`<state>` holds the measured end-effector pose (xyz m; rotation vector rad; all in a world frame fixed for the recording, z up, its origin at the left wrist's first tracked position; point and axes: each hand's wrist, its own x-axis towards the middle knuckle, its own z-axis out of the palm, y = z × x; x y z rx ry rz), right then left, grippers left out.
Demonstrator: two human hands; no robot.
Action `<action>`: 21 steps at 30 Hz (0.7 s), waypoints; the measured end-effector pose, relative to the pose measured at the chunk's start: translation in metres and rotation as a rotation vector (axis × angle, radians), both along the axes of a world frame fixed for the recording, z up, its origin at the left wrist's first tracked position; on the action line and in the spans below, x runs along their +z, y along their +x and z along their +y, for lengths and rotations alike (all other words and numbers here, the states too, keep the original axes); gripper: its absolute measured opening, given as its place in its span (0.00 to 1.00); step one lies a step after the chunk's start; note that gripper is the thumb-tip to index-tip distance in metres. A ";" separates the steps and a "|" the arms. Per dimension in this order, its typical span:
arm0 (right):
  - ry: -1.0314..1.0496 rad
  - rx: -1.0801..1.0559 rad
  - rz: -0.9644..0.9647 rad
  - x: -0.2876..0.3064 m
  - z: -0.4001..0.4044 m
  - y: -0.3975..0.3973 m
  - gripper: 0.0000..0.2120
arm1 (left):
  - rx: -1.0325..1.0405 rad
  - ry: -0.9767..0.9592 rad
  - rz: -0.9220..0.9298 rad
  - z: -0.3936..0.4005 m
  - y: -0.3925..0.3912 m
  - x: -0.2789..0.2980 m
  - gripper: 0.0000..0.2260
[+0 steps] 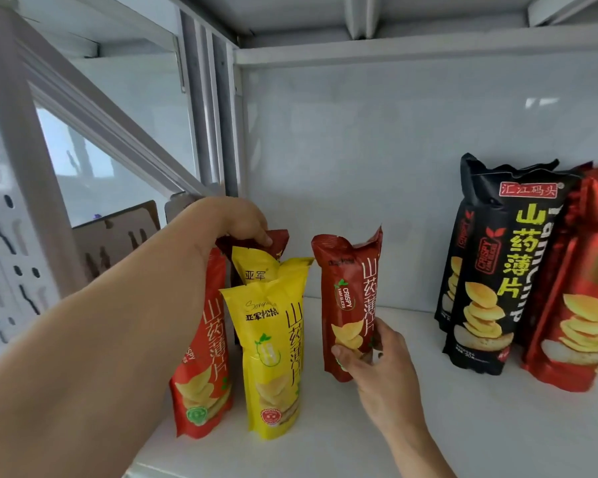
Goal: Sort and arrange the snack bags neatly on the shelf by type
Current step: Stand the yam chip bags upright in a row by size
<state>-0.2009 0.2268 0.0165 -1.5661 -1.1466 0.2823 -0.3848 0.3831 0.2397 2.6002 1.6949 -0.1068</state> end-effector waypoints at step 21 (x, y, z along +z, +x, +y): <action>-0.151 -0.119 -0.070 0.002 -0.061 0.062 0.39 | -0.254 0.030 -0.159 -0.078 0.153 0.031 0.16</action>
